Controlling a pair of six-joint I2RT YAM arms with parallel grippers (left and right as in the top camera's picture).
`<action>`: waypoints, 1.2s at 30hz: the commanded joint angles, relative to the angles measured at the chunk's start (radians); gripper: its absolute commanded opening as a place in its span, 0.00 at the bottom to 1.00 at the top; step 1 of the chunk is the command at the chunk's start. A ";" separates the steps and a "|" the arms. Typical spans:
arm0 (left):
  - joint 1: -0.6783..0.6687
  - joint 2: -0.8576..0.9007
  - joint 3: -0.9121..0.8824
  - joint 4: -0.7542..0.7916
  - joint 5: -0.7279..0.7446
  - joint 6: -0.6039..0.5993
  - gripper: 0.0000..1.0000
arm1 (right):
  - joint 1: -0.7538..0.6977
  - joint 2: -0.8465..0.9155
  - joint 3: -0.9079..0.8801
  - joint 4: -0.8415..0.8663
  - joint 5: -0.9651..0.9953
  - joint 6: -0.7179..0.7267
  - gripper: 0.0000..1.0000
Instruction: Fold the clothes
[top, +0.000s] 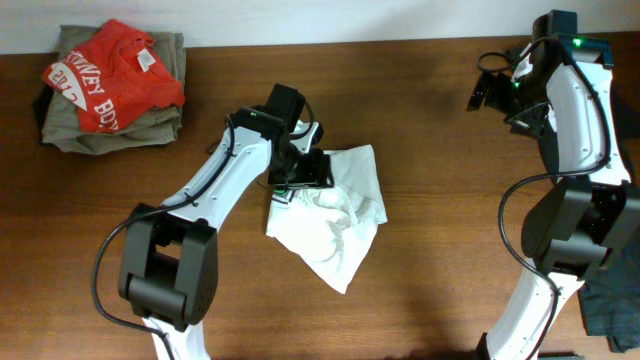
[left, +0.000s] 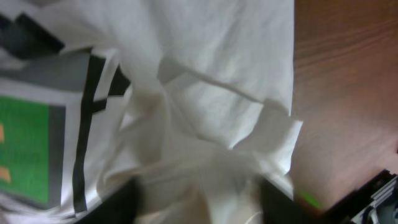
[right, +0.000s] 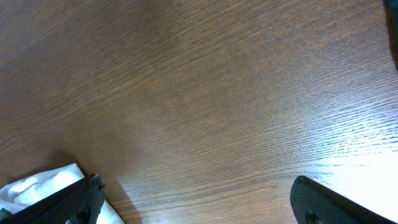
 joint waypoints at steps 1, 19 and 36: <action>-0.004 0.006 0.004 0.059 0.058 0.006 0.01 | -0.001 -0.006 0.017 0.000 0.009 0.000 0.99; -0.183 0.164 0.166 0.377 0.016 -0.126 0.22 | -0.001 -0.006 0.017 0.000 0.009 0.000 0.99; -0.336 0.169 0.337 -0.249 -0.332 -0.052 0.86 | -0.001 -0.006 0.017 0.000 0.009 0.000 0.99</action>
